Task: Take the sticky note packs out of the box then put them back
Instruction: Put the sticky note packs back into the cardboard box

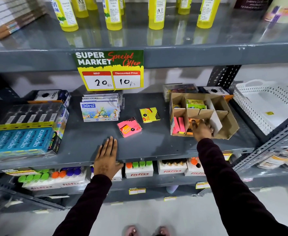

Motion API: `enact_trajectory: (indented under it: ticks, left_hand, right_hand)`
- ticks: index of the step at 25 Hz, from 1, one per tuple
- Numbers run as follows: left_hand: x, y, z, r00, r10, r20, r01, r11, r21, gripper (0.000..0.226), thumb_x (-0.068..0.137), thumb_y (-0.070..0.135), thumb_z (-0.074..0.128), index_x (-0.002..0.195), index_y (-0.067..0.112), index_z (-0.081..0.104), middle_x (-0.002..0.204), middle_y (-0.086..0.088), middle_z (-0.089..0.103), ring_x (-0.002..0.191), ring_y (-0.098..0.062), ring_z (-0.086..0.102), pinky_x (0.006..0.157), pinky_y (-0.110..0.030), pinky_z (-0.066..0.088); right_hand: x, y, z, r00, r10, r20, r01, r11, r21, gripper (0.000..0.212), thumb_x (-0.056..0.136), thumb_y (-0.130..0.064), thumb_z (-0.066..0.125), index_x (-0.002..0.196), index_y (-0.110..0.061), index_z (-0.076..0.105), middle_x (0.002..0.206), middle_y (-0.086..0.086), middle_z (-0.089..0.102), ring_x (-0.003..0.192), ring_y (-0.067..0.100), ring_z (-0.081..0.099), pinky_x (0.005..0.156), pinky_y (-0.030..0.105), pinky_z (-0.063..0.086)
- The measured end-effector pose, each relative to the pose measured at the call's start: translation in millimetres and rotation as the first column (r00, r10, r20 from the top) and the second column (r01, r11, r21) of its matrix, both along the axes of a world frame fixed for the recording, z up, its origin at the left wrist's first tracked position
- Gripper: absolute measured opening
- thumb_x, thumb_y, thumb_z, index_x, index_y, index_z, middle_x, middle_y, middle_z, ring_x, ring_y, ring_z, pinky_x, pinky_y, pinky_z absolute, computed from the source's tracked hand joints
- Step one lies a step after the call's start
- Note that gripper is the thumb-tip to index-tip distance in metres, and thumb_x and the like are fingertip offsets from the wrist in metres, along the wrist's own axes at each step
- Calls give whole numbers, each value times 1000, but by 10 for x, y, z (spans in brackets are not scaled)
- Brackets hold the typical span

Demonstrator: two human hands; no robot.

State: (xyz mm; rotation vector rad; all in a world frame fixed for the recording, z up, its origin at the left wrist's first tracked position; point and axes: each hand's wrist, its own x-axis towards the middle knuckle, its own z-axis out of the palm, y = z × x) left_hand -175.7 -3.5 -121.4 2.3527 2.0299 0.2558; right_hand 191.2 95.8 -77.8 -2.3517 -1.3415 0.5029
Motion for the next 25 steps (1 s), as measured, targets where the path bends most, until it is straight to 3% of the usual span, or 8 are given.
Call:
enact_trajectory:
  ticks: [8,12,14,16,17,19,22,25]
  left_hand:
    - [-15,2,-19,1000,-12,0,12,1000,-18,105,57,45,78,139,0,29,146,-21,34,134,-31,29,112,-34,-2]
    - [4,-4,-6,1000,-4,4,4,1000,-14,108,55,44,83,137,0,30,143,-23,38,131,-35,35,111,-33,-2]
    - [3,-9,-2,1000,-2,8,2,1000,-14,103,59,48,77,137,0,31,143,-23,38,130,-36,37,111,-33,-1]
    - [-12,-3,-4,1000,1,-10,-1,1000,3,98,61,51,68,137,0,32,143,-22,38,130,-36,37,111,-33,-1]
    - [-11,-1,-9,1000,-1,-23,2,1000,17,98,62,49,70,137,0,32,143,-22,38,130,-35,37,111,-33,-1]
    - [11,-1,-13,1000,-6,-25,7,999,50,101,59,41,81,137,-1,33,143,-22,39,131,-36,37,112,-37,6]
    - [30,-11,9,1000,0,27,-2,998,56,99,57,33,83,137,1,35,144,-20,38,131,-34,37,109,-45,24]
    - [25,-13,10,998,-3,56,1,999,34,98,54,27,82,137,1,36,145,-20,37,132,-34,35,110,-41,19]
  right_hand:
    - [314,45,51,991,119,66,-116,992,-38,48,99,-32,38,144,-12,34,154,22,27,141,42,22,118,49,20]
    - [231,45,49,996,83,42,-82,996,-35,46,99,-30,35,139,-7,38,149,24,36,137,43,32,114,51,31]
    - [54,3,173,995,-9,99,2,997,71,47,97,-31,32,130,0,44,139,30,45,126,46,44,104,52,42]
    - [-237,-32,397,987,-52,149,4,954,301,43,96,-27,37,123,4,51,128,34,51,117,47,50,96,49,43]
    - [-420,-50,516,986,-38,164,-33,913,407,38,97,-23,41,122,4,53,125,33,52,117,46,49,96,47,40]
    - [-839,-82,683,986,112,124,-158,872,463,33,96,-20,47,121,0,55,124,30,53,115,42,51,94,41,39]
    - [-1507,-119,560,891,453,26,-447,866,224,40,93,-33,54,116,-1,58,119,27,59,110,39,57,90,39,45]
    - [-2024,-148,294,813,582,-25,-582,811,-60,75,81,-56,61,126,3,48,129,26,50,124,39,43,107,42,34]
